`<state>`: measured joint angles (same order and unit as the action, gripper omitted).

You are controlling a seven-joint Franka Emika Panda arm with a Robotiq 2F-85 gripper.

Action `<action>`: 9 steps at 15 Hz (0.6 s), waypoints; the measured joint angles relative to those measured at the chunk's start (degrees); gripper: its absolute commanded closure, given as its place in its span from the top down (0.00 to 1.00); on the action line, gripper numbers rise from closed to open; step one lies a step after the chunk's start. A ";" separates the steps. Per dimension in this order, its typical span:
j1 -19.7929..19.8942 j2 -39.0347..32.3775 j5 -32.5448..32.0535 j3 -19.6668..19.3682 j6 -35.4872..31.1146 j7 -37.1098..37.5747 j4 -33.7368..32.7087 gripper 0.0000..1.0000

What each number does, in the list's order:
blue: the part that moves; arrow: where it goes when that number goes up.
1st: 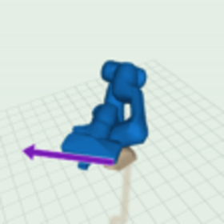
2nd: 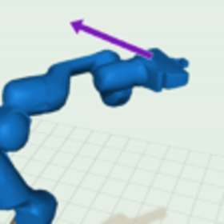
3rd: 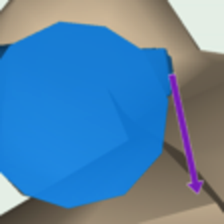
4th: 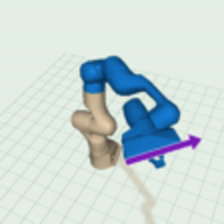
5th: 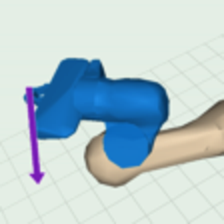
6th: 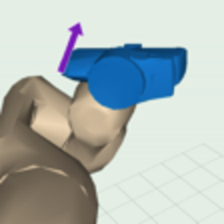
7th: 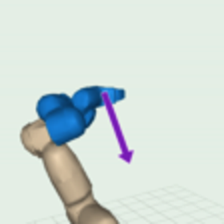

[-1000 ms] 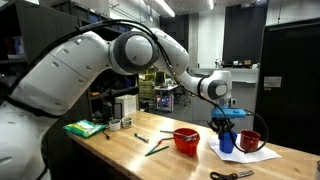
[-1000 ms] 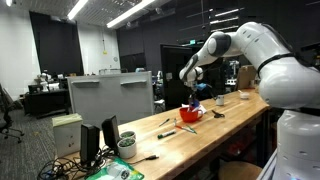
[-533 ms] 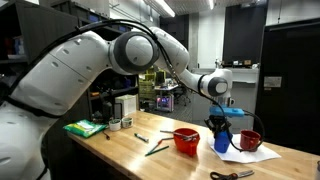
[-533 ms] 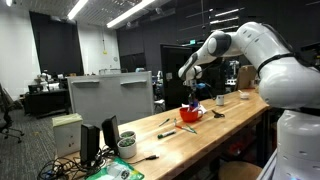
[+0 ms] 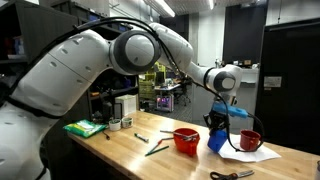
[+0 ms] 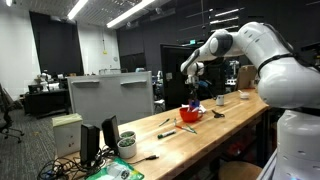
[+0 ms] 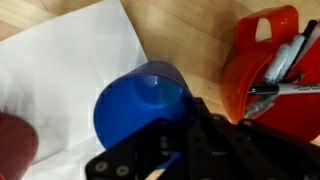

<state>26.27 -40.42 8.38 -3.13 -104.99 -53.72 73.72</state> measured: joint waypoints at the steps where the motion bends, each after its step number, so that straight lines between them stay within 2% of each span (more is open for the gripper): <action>1: 0.38 -0.04 0.86 0.02 1.79 -0.59 -0.61 0.01; 9: 3.19 -2.66 4.85 -0.01 13.06 -2.30 -6.24 0.01</action>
<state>29.46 -43.08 13.23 -3.14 -91.93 -56.01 67.47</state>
